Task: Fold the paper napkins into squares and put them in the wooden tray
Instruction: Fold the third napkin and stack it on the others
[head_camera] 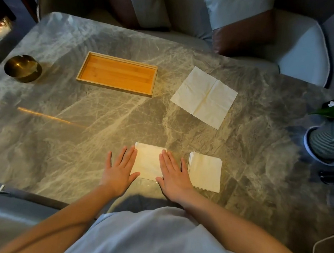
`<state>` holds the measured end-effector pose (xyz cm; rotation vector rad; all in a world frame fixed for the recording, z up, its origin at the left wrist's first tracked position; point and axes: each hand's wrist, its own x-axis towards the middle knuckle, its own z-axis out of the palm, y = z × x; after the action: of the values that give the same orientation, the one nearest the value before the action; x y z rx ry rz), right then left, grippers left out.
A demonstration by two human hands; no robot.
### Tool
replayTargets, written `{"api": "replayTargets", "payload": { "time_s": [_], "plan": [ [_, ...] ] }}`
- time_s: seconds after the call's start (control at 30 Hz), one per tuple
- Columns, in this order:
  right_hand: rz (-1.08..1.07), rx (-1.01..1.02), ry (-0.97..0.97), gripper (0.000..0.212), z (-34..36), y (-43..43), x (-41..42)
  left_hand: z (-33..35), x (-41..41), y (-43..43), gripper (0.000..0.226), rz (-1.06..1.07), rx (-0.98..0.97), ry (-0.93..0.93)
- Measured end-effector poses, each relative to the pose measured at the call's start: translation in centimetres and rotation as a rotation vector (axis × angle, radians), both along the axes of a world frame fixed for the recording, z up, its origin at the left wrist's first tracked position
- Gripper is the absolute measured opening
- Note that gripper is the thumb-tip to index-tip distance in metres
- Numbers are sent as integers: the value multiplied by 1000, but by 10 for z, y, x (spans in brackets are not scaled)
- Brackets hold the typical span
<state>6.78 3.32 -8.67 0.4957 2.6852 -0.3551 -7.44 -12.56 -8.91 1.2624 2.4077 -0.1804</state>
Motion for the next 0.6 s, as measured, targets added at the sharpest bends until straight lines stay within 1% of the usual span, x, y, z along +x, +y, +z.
{"api": "replayTargets", "payload": {
  "time_s": [0.07,0.13,0.17,0.23,0.37,0.43,0.5,0.57,0.6],
  "plan": [
    [-41,-43,15,75,4,-1,-3,8,4,3,74,77,59,-28],
    [-100,-84,68,78,9,-2,-6,17,9,6,76,228,176,-94],
    [-109,-89,81,79,11,-3,-7,20,11,8,74,309,238,-146],
    [-101,-71,62,78,13,-5,-9,26,12,15,66,467,305,-289],
    [-121,-74,29,80,13,-6,-11,33,2,34,56,728,346,-606],
    [-114,-82,22,80,13,-7,-11,35,-3,37,44,748,319,-642],
    [-110,-90,19,80,14,-7,-10,37,-5,38,23,736,304,-647],
    [-115,-106,20,81,15,-5,-9,40,-5,40,8,786,406,-722],
    [-117,-117,20,81,16,-5,-8,42,-4,41,9,813,462,-757]
  ]
}}
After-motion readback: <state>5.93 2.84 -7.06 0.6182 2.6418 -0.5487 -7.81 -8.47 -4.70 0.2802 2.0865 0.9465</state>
